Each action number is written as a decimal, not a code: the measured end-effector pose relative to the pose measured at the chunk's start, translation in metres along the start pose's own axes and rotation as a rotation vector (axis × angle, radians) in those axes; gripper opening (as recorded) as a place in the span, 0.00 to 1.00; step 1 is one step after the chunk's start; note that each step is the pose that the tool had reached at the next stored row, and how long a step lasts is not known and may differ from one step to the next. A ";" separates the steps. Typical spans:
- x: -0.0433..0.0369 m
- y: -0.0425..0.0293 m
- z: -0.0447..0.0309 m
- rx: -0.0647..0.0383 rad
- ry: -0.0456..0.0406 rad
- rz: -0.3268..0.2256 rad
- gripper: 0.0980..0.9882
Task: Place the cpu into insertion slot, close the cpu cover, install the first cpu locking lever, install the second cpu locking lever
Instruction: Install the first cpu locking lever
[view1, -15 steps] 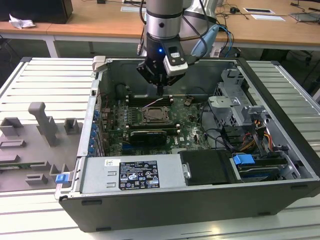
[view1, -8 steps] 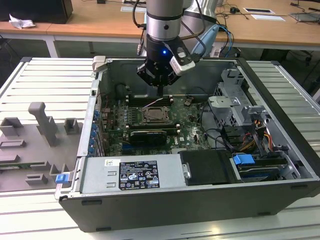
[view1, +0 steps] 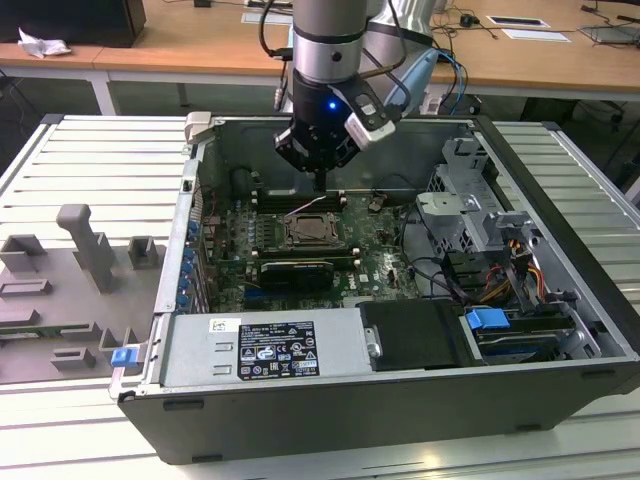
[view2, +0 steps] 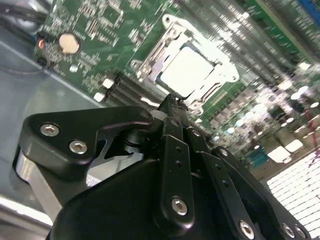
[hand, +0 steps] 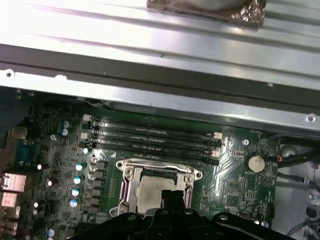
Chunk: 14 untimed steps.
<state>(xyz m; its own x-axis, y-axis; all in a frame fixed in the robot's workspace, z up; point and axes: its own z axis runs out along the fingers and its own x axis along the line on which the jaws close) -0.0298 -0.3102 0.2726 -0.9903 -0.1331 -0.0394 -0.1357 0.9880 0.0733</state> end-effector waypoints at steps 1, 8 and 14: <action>0.0001 -0.0004 0.0002 -0.015 -0.0020 0.000 0.01; 0.0008 -0.0036 0.0109 -0.041 -0.0081 0.027 0.01; 0.0008 -0.0036 0.0111 -0.041 -0.0082 0.027 0.01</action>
<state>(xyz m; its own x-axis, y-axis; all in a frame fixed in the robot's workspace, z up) -0.0298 -0.3130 0.2613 -0.9934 -0.1052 -0.0450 -0.1097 0.9873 0.1153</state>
